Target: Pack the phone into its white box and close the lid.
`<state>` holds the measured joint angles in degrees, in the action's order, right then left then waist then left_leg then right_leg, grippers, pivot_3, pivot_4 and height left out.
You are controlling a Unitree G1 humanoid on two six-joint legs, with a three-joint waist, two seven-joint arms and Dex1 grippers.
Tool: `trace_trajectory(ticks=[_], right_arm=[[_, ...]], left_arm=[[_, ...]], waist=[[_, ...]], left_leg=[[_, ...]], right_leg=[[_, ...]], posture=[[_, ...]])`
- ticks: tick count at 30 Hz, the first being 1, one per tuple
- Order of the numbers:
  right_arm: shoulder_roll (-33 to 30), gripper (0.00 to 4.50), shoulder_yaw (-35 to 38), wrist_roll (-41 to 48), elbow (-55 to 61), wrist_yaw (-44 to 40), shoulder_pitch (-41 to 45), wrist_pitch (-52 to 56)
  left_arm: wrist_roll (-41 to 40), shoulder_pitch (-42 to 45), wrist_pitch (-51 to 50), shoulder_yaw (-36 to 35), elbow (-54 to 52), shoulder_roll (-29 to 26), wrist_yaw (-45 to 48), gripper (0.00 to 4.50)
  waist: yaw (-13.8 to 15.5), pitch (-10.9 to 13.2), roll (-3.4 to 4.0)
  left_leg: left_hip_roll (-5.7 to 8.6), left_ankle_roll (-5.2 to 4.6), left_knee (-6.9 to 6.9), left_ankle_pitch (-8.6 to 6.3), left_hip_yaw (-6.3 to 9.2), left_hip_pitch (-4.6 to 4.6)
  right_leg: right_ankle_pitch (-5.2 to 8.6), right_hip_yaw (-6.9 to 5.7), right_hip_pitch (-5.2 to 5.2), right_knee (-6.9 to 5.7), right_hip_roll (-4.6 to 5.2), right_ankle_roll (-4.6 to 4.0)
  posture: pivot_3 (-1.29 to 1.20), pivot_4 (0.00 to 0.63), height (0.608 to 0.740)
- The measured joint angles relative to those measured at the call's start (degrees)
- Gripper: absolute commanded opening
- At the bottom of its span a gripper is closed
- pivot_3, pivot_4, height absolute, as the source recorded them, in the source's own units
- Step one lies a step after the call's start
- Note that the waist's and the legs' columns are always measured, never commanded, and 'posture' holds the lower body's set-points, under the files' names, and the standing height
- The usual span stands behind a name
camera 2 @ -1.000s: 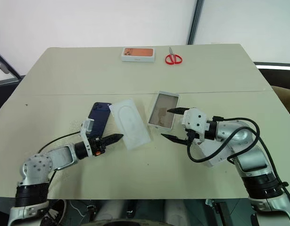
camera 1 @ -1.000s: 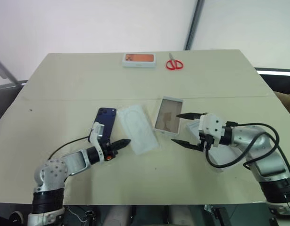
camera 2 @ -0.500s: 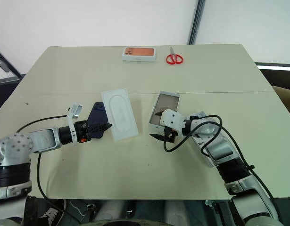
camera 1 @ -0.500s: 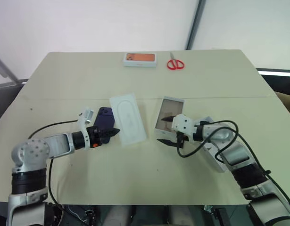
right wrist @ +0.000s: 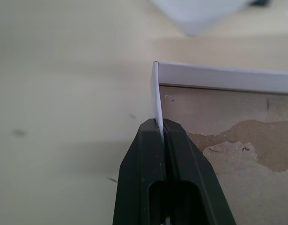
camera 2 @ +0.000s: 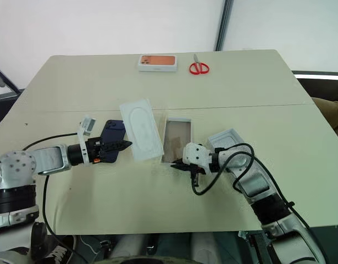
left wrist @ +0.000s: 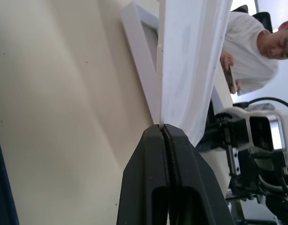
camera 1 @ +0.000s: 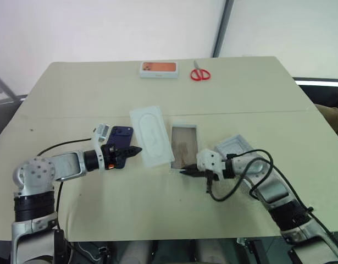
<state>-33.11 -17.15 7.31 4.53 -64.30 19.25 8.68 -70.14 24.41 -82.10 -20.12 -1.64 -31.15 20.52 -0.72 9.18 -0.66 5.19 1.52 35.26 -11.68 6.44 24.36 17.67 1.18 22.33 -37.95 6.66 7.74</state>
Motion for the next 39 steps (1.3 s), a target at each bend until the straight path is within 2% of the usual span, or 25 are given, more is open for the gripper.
trace_trajectory(ticks=[6, 7, 8, 12, 16, 23, 25, 36, 39], right_arm=[[0.5, 0.05, -0.1, 2.5, 5.0, -0.3, -0.5, 3.9], [0.5, 0.62, -0.2, 3.1, 5.6, -0.4, -0.8, 4.7], [0.6, 0.90, -0.4, 3.5, 5.9, -0.5, -0.9, 5.6], [0.9, 2.76, -0.7, 2.6, 6.0, 0.9, -1.3, 4.6], [0.3, 2.76, 2.1, 3.5, 7.2, 2.9, -1.4, 5.2], [-10.8, 2.76, 11.4, 6.4, 8.8, 0.2, -7.4, 4.6], [-12.1, 2.76, 12.6, 6.3, 7.3, -0.2, -9.0, 3.5], [-9.5, 2.76, 12.3, 5.3, 6.2, 2.5, -8.1, 1.6], [-8.7, 2.82, 11.4, 4.8, 6.2, 3.2, -8.1, 1.1]], left_arm=[[-1.7, 2.4, -1.3, -1.0, 1.2, 1.8, -1.7, 0.00], [-1.7, 2.4, -1.5, -0.9, 1.3, 2.0, -1.9, 0.00], [-1.7, 2.5, -1.6, -0.9, 1.4, 2.1, -1.9, 0.00], [-1.6, 2.9, -2.3, -0.9, 1.8, 2.9, -2.2, 0.00], [-1.6, 2.7, -2.3, 0.0, 1.5, 5.6, -3.3, 0.00], [-1.7, -0.1, -2.4, 1.4, -0.8, 10.7, -6.6, 0.00], [-1.2, -1.1, -2.2, 1.9, -0.7, 12.4, -7.9, 0.00], [3.8, -1.1, -1.0, 7.5, -0.6, 13.1, -7.0, 0.00], [3.9, 0.8, -1.4, 7.7, -0.2, 13.1, -6.4, 0.91]], waist=[[0.0, 0.0, 0.00], [0.0, 0.0, 0.00], [0.0, 0.0, 0.00], [0.0, 0.0, 0.00], [0.2, 0.0, -0.01], [0.3, 0.0, -0.04], [0.2, 0.0, -0.07], [0.4, 0.0, -0.07], [0.3, 0.0, -0.07]], left_leg=[[0.01, 0.00, -0.01, 0.00, 0.01, 0.00], [0.01, 0.00, -0.01, 0.00, 0.01, 0.00], [0.01, 0.00, -0.01, 0.00, 0.01, 0.00], [0.01, 0.00, -0.01, 0.00, 0.00, 0.00], [0.03, 0.00, 0.01, 0.00, 0.00, 0.01], [0.04, -0.02, 0.00, -0.01, -0.02, 0.01], [0.03, -0.03, 0.02, -0.01, -0.03, 0.01], [0.03, -0.02, 0.04, -0.01, -0.04, 0.02], [0.03, -0.02, 0.04, -0.01, -0.04, 0.02]], right_leg=[[0.00, 0.00, 0.00, 0.02, 0.02, 0.00], [0.00, 0.00, 0.01, 0.02, 0.02, 0.00], [0.00, 0.00, 0.01, 0.01, 0.01, 0.00], [0.00, 0.00, 0.00, 0.02, 0.02, 0.00], [0.00, 0.00, -0.01, 0.02, 0.04, 0.00], [0.00, 0.00, -0.04, 0.04, 0.06, 0.00], [0.00, 0.00, -0.05, 0.04, 0.06, 0.00], [0.01, -0.01, -0.05, 0.04, 0.05, 0.00], [0.00, -0.01, -0.05, 0.04, 0.05, 0.00]], posture=[[0.00, 0.150, 0.740], [0.00, 0.150, 0.740], [0.00, 0.150, 0.740], [0.00, 0.150, 0.740], [0.00, 0.150, 0.740], [0.00, 0.150, 0.740], [0.00, 0.150, 0.740], [0.00, 0.150, 0.740], [0.00, 0.150, 0.740]])
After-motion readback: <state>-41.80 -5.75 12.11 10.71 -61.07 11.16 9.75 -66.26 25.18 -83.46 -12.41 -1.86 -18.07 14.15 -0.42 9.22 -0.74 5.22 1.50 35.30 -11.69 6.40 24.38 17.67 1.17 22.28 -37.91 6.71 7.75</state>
